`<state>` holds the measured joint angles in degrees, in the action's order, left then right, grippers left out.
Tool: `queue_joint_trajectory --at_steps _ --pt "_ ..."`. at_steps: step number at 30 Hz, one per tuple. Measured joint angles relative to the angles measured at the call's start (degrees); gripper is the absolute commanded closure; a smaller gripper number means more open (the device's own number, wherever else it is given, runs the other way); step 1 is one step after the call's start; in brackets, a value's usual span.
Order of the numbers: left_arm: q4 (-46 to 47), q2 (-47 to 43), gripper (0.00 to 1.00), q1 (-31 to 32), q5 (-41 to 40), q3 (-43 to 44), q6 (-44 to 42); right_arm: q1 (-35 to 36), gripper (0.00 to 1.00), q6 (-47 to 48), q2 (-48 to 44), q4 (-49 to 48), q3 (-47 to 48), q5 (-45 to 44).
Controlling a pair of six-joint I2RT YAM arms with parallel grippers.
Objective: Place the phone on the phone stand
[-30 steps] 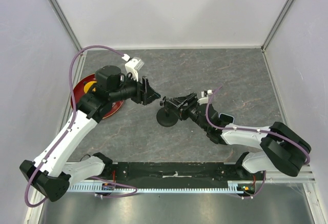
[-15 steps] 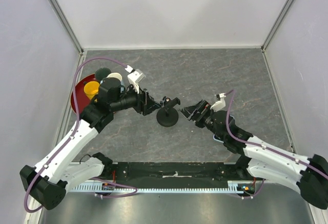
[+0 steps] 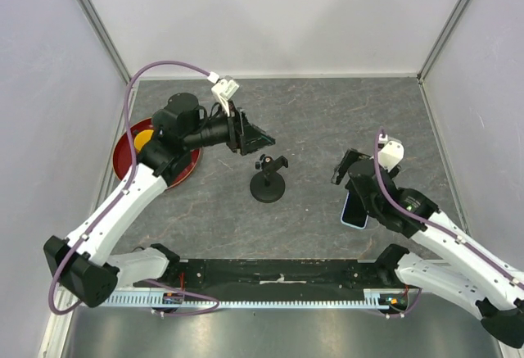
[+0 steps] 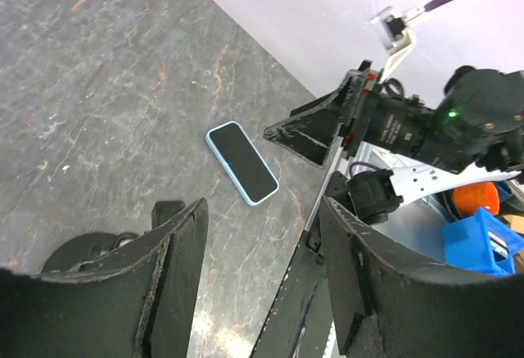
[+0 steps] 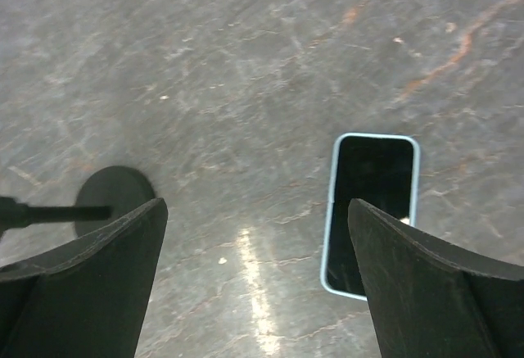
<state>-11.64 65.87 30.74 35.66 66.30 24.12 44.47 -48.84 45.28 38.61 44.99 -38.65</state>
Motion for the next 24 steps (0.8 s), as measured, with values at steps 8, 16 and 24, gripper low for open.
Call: queue_joint_trajectory --at_steps 8,16,24 --pt "1.42 1.27 0.37 0.0 1.81 -2.36 0.15 -15.3 0.02 1.99 5.46 2.12 -1.99 4.76" --pt "-0.26 -2.29 0.37 0.0 -0.83 -4.15 -3.54 -49.83 0.02 7.96 7.43 -4.81 -11.56 25.29" --pt "-0.26 -4.76 0.37 0.0 -2.58 -4.31 -4.52 -63.1 0.02 11.72 10.58 -10.91 -15.8 39.54"
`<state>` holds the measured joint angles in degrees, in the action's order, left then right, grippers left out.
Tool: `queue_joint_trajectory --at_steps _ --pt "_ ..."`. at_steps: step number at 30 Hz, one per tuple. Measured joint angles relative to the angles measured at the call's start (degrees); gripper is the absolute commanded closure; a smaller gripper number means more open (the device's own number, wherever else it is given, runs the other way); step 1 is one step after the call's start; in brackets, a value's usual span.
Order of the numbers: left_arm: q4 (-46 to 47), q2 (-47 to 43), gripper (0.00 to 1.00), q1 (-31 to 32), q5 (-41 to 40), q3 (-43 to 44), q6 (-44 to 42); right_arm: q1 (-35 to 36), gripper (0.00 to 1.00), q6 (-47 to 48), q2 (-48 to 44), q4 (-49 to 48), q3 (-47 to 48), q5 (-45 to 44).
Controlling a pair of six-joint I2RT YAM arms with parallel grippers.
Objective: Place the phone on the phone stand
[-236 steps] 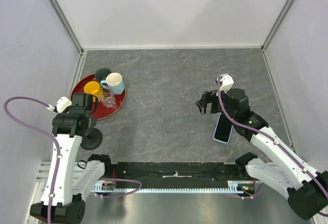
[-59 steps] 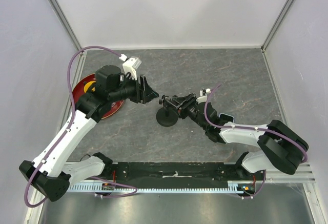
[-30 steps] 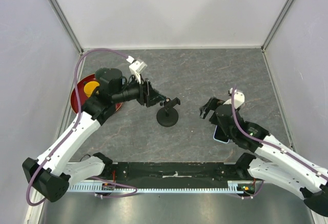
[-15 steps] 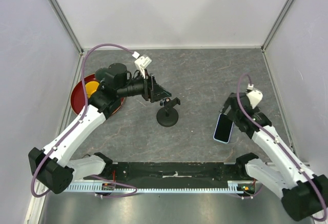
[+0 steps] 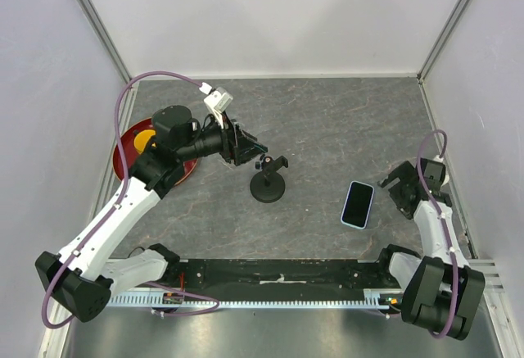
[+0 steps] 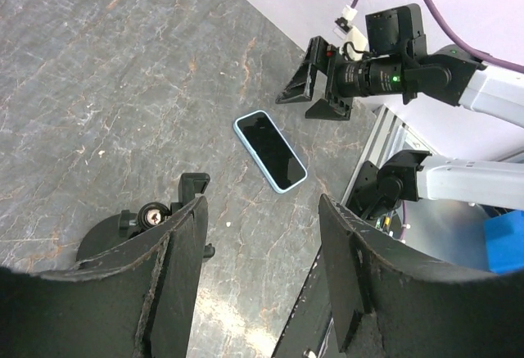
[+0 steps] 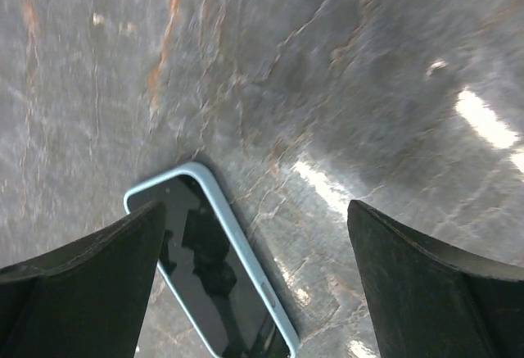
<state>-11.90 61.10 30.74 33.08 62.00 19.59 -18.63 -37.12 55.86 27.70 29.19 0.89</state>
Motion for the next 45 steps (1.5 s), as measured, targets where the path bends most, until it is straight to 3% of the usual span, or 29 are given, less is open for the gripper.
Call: queue_joint_trajectory --at_steps 14,22,28,35,45 --pt "0.0 0.02 0.37 0.0 -0.24 -0.61 -0.02 0.81 0.02 1.18 1.2 -5.7 -5.4 12.33" --pt "0.0 0.02 0.37 0.0 -0.9 -1.16 -0.02 10.29 0.02 -2.05 0.66 -9.07 -6.75 13.84" --pt "0.0 0.02 0.37 0.0 -1.09 -1.18 -0.02 22.51 0.02 -6.84 0.35 -9.75 -6.8 11.47" --pt "0.0 0.02 0.37 0.0 -1.33 -1.22 -0.02 29.42 0.02 -8.0 1.99 -9.4 -5.42 8.48" --pt "0.02 -0.31 0.37 0.0 -1.79 -1.27 -0.02 36.57 0.02 -4.61 4.61 3.82 8.52 -9.07"
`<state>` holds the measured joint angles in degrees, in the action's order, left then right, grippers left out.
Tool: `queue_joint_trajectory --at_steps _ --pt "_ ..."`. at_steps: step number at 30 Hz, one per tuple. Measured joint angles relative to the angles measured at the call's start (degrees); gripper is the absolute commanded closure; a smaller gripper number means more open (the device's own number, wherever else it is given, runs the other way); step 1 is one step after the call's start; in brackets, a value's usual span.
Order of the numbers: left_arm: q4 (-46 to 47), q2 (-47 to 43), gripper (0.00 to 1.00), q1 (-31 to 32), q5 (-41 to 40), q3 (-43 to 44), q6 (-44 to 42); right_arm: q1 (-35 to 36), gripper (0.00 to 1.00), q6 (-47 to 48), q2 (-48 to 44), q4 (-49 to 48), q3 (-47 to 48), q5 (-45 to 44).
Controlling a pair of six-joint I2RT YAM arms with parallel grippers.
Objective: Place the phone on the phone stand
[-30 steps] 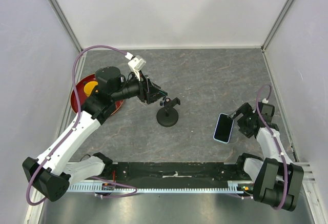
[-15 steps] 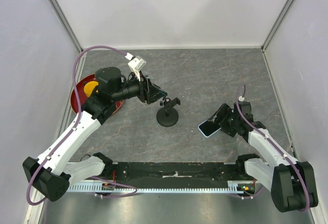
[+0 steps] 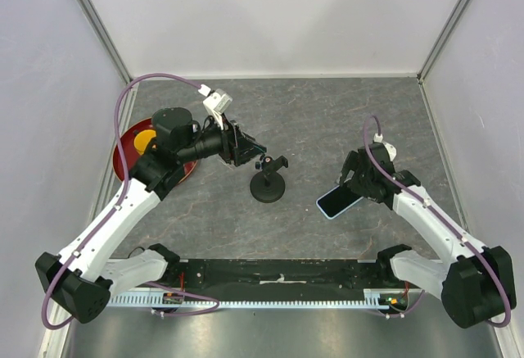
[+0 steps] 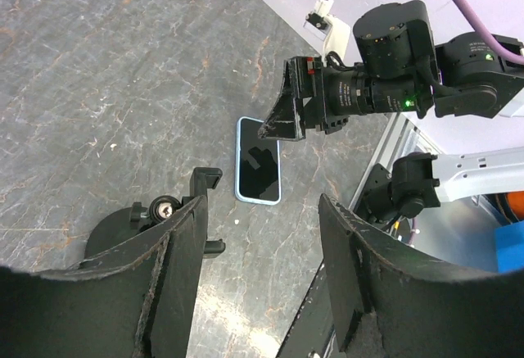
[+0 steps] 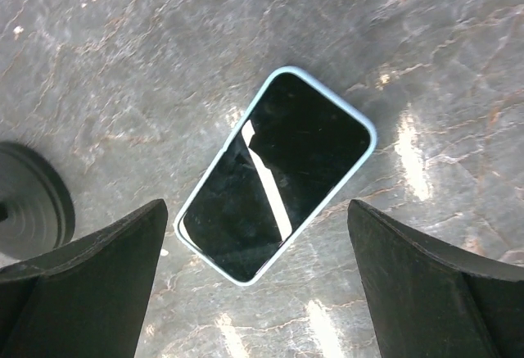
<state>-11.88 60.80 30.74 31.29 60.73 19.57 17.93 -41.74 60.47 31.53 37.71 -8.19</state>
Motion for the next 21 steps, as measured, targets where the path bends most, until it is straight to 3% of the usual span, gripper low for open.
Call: queue_joint_trajectory --at_steps 9,21 --pt "0.0 -1.2 0.37 0.0 -1.27 -0.28 0.0 4.59 0.02 -4.02 6.27 6.32 5.66 -7.41" --pt "0.15 -1.73 0.37 0.0 -1.05 -0.66 0.04 6.23 0.02 -23.78 22.67 9.22 9.27 -8.37"
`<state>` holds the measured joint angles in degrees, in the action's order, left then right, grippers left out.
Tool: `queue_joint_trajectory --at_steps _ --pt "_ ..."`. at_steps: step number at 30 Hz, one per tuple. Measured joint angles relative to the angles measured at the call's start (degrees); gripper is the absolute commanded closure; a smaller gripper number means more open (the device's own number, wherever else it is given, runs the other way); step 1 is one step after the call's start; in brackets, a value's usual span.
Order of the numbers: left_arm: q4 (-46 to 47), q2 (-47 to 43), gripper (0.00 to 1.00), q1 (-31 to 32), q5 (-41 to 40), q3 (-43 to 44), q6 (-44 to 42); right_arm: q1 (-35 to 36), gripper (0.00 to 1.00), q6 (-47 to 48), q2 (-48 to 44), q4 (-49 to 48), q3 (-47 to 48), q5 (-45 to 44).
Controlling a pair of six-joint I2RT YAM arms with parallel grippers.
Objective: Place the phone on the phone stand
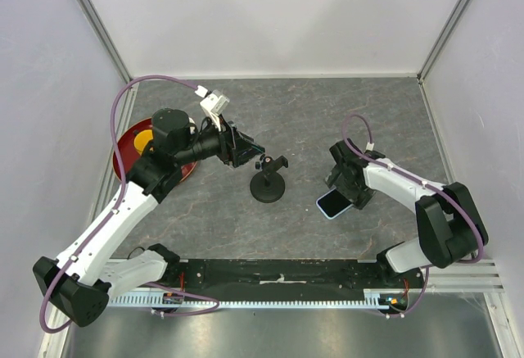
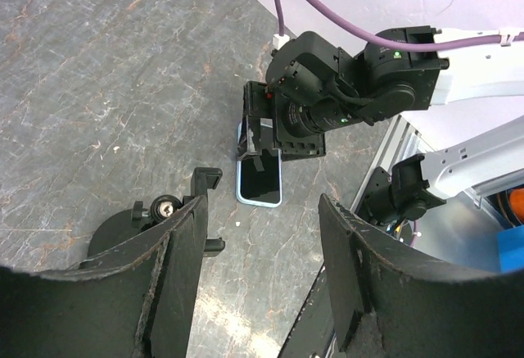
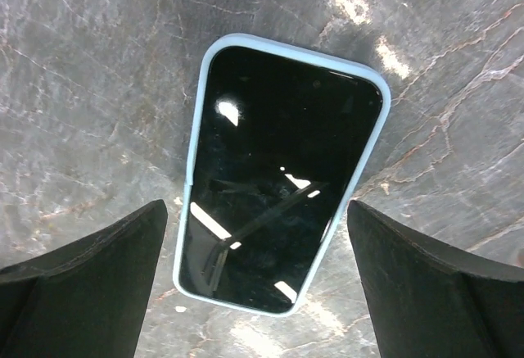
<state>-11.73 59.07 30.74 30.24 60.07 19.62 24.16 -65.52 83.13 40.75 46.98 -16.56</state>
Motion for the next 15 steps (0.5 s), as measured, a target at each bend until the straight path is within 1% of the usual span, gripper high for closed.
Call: queue_joint_trajectory --at_steps 7,15 --pt "0.11 0.02 0.37 0.0 0.28 -0.17 0.0 -0.02 0.02 -6.78 0.35 -1.31 -0.9 -0.09" --pt "0.22 0.02 0.37 0.0 0.39 -0.17 0.02 0.0 0.02 -11.02 1.97 -1.29 -0.94 -0.57"
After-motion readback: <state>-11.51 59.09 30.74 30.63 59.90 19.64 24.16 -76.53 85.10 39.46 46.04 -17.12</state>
